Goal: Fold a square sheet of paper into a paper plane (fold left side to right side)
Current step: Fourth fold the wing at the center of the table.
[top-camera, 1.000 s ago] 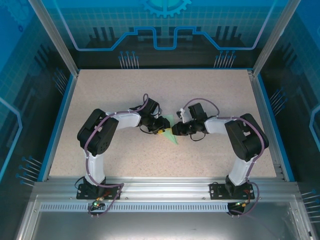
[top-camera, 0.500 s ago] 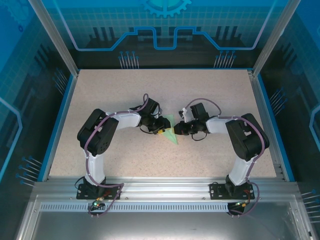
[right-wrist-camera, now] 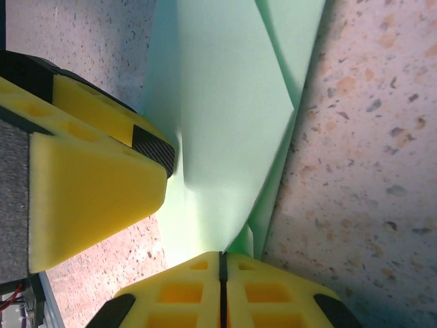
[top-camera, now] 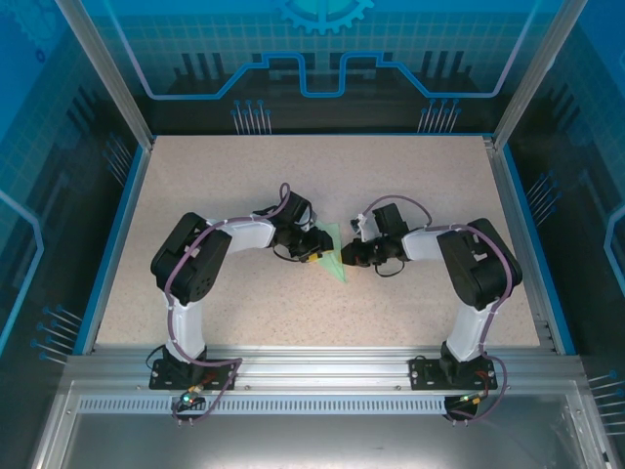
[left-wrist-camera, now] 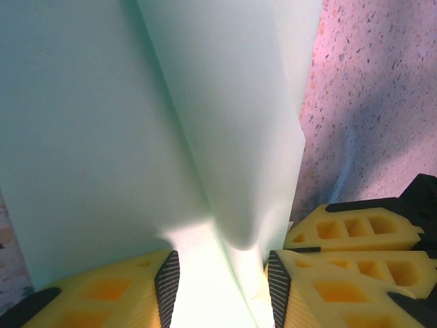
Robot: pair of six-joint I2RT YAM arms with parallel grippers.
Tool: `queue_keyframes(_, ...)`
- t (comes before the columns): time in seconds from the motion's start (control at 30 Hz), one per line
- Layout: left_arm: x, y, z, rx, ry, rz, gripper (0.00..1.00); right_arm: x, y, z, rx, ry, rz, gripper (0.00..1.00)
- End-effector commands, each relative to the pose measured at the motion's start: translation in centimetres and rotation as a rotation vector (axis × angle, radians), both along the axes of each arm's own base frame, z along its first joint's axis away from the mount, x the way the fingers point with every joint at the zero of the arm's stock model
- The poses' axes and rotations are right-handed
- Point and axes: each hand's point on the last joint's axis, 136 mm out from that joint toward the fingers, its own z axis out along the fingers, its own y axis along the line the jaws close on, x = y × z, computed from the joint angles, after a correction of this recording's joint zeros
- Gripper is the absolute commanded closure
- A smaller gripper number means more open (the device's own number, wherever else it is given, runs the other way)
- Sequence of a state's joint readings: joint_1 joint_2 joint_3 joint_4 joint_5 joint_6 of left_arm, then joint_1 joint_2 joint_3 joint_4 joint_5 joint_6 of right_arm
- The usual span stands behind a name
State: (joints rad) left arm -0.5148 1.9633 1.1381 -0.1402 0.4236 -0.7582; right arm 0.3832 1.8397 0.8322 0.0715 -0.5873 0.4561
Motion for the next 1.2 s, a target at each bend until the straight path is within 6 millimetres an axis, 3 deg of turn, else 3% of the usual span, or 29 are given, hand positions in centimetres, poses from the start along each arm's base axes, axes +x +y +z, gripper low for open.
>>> queue_keyframes(0.0,-1.0,0.2,-1.5,0.040,0.040,-0.011,0.56,-0.1,-0.7,-0.8,-0.012,0.046,-0.020,0.92)
queue_keyframes(0.47,-0.9,0.1,-1.0,0.031,0.032,-0.014,0.56,-0.3,-1.2,-1.9,-0.068,0.088,-0.017,0.91)
queue_keyframes(0.67,-0.4,-0.3,1.8,0.005,-0.015,-0.028,0.56,-0.2,-1.7,-2.4,-0.116,0.113,-0.027,0.91)
queue_keyframes(0.83,0.1,-0.4,3.9,0.006,-0.053,-0.046,0.63,-0.5,-1.9,-3.0,-0.135,0.136,-0.035,0.91)
queue_keyframes(1.17,1.7,-2.0,2.4,0.003,-0.012,-0.080,0.69,-0.7,-2.0,-3.2,-0.138,0.140,-0.035,0.92)
